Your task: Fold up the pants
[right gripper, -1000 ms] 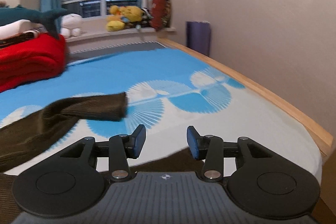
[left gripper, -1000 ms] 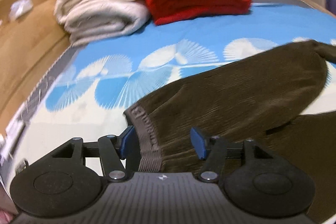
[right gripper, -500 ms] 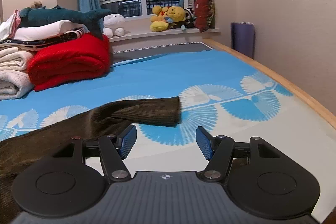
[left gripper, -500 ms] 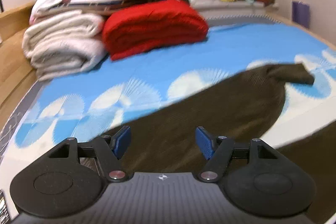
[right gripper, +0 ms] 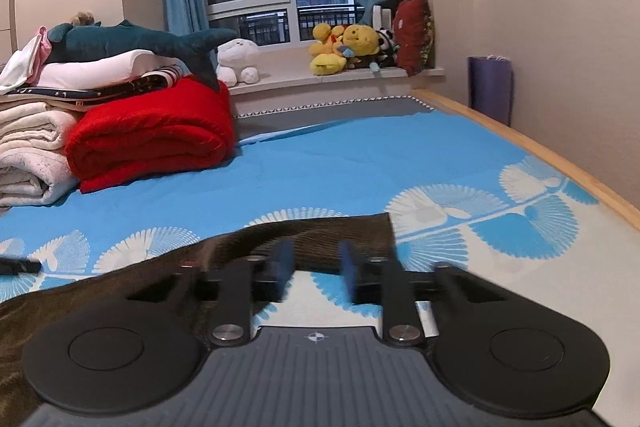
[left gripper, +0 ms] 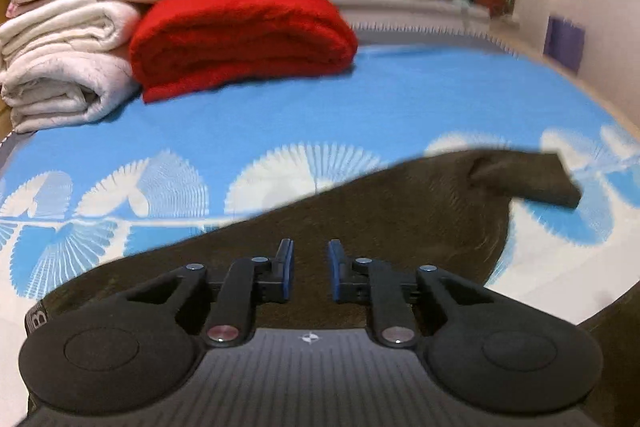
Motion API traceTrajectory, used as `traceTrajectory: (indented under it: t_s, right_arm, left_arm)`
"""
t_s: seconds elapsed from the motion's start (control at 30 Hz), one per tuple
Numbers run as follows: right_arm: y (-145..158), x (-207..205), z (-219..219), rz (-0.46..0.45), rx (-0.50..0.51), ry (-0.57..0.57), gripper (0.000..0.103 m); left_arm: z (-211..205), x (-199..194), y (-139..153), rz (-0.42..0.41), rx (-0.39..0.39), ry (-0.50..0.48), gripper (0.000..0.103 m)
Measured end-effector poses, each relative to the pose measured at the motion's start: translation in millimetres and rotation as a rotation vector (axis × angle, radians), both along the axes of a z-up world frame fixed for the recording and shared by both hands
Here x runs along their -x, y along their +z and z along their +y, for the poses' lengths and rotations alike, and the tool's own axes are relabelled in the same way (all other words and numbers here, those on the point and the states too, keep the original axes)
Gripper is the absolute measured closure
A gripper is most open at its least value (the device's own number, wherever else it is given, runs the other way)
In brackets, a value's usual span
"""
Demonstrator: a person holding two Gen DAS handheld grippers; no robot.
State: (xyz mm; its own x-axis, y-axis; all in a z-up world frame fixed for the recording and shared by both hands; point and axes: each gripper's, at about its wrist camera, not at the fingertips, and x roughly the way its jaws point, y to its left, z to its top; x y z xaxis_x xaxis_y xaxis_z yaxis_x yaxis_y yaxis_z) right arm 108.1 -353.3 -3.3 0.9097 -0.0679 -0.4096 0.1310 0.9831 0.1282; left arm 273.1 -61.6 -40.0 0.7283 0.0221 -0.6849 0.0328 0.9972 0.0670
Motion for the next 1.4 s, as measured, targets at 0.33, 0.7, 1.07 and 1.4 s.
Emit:
traceTrajectory:
  t_s: [0.33,0.7,1.07,1.4]
  right_arm:
    - [-21,-84,10,0.095,-0.133,-0.106,0.095]
    - [-54,-136,3,0.188,-0.129,-0.139,0.094]
    - [-94,-158,-66,0.238,-0.252,-0.263,0.094]
    - [-163,-191,-131,0.237,-0.599,-0.302,0.068]
  left_arm:
    - [-46,-31,-62,0.092,0.026,-0.150,0.035]
    - [-57,-53,-130,0.259,-0.074,-0.204,0.039]
    - [-27,-62,-112,0.346,0.116,-0.234,0.095]
    - [-61,-52,-94,0.245,0.159,-0.379,0.055]
